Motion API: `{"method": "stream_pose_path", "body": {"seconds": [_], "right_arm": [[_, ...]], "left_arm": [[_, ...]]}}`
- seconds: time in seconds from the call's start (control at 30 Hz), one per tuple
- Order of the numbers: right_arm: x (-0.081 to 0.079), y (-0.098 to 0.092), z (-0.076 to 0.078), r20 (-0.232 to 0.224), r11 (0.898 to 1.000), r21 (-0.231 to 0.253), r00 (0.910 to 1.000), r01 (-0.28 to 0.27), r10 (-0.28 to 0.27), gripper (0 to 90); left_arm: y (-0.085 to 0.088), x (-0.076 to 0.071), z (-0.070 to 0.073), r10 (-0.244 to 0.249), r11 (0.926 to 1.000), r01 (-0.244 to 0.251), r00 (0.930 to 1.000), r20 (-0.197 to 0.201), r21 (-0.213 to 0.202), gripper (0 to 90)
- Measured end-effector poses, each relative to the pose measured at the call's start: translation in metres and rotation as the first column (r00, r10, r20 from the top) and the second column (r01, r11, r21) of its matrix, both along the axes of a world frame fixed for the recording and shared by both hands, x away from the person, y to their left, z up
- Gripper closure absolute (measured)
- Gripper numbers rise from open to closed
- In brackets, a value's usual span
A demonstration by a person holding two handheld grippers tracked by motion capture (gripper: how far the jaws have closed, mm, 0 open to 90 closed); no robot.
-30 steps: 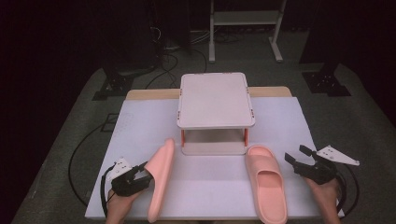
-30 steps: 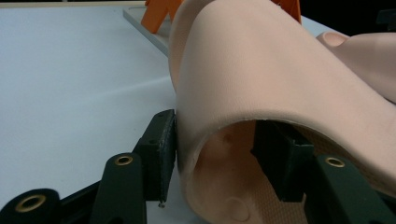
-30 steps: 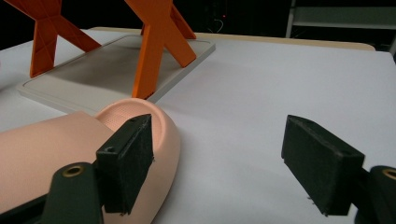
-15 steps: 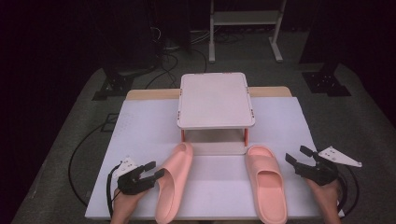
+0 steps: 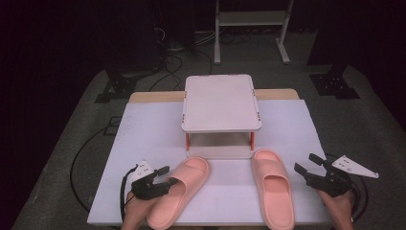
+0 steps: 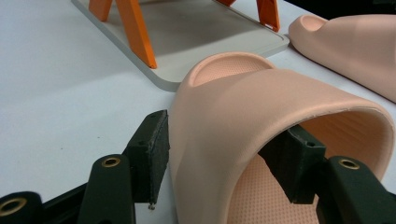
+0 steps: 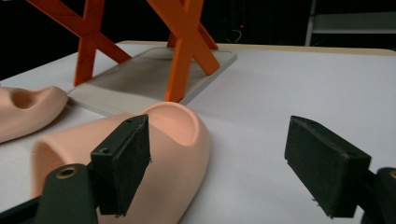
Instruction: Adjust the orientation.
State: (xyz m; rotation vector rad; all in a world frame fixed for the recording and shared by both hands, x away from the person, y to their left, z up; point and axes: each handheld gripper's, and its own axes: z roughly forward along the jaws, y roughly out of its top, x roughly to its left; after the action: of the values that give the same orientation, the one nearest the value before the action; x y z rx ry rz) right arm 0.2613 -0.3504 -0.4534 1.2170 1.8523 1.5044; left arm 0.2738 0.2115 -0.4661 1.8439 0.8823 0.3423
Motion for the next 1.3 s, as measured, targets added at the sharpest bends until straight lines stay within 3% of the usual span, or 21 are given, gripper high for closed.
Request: {"method": "stream_pose_path", "body": {"seconds": [0.2,0.47,0.97,1.3], "right_arm": [[-0.007,0.01,0.001,0.007,0.999,0.002,0.9986,-0.052,0.052,20.4],[-0.014,0.027,0.003,0.019,0.992,-0.027,0.9923,-0.122,0.122,19.7],[-0.012,0.046,-0.009,-0.029,0.98,-0.115,0.9867,-0.162,0.16,21.7],[-0.008,0.05,-0.015,-0.053,0.973,-0.168,0.9868,-0.16,0.153,33.6]], "left_arm": [[-0.001,-0.001,0.0,-0.015,0.9999,0.015,0.9999,0.005,0.007,45.0],[-0.006,-0.004,0.0,0.003,0.9978,-0.004,0.9998,0.018,0.066,55.2],[-0.008,-0.011,0.001,0.031,0.9941,-0.037,0.9976,0.062,0.102,66.5],[-0.008,-0.011,0.002,0.038,0.9935,-0.044,0.9974,0.061,0.105,68.3]]}}
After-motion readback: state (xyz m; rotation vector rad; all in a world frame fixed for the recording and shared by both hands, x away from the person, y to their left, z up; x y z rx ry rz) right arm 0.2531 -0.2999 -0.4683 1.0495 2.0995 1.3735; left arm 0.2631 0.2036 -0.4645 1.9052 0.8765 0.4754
